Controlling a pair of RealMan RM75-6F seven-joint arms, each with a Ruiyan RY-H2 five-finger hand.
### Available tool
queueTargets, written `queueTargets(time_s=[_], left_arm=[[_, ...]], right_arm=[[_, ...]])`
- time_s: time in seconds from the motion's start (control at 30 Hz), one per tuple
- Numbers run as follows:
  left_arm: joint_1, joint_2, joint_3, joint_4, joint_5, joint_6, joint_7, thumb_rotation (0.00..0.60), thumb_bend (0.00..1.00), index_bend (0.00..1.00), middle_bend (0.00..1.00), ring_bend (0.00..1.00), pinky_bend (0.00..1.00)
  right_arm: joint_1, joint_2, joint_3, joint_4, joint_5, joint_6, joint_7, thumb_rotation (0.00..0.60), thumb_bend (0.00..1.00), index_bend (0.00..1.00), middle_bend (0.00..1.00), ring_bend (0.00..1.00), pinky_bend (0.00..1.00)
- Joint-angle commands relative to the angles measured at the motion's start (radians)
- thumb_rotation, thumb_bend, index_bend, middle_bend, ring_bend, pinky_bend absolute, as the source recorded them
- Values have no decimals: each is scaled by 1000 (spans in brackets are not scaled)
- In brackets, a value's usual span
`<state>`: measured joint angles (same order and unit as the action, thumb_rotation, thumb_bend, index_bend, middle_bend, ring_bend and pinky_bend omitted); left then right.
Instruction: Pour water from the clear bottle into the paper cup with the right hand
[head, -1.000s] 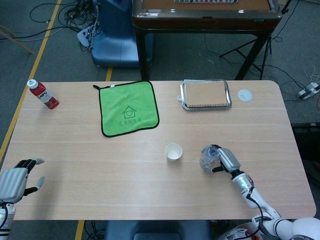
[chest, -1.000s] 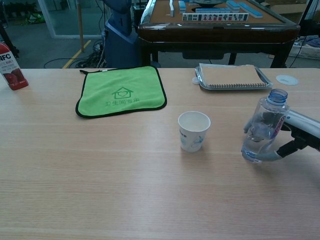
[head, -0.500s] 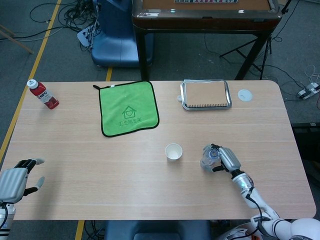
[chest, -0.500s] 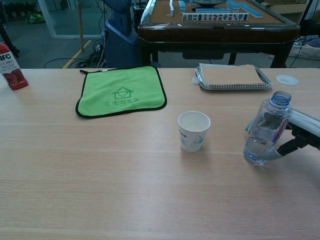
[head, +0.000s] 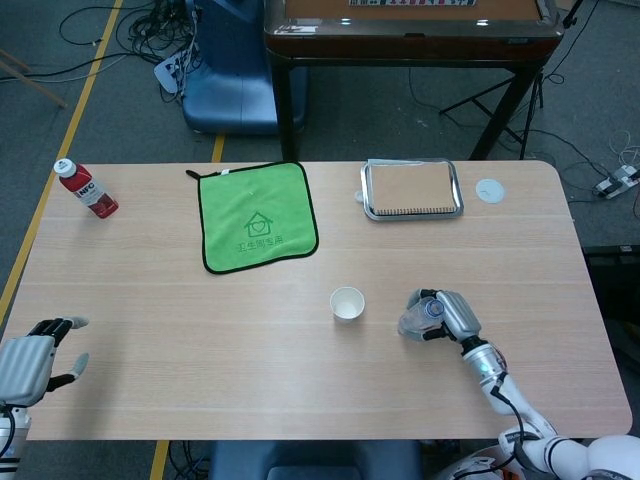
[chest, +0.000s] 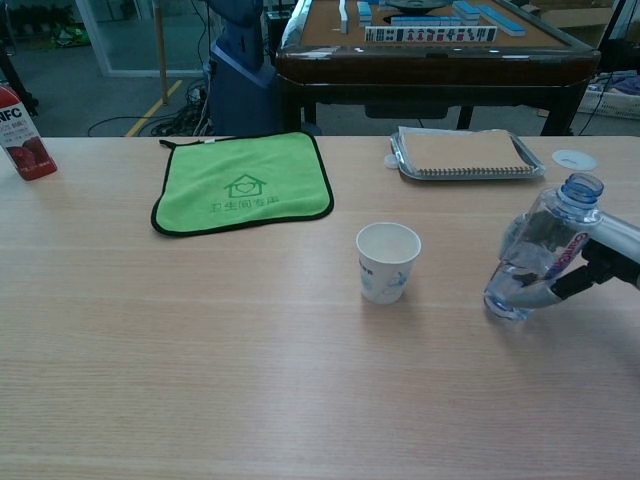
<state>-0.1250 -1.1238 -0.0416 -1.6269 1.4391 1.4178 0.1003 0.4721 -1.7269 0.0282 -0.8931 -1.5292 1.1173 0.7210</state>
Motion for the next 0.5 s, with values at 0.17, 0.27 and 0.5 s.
queueTargets(time_s=[0.17,0.27,0.5], left_arm=[[1,3,-1,-1,-1,2,-3,600,285,326,343,306,667],[1,4,-3,-2,-1,3,-5,600,284,326,343,306,667],[1,8,-3,-6,0,4,-6,600,285,326,343,306,667]], right_arm=[[7,48,27,-80,37,-24,-96,600,70,592,539,483,469],[12,77,38,-129,56,-42,-154,600,70,597,544,488,475],[32,166,78,-288,124,-92,-352,600,70,597,545,488,478]])
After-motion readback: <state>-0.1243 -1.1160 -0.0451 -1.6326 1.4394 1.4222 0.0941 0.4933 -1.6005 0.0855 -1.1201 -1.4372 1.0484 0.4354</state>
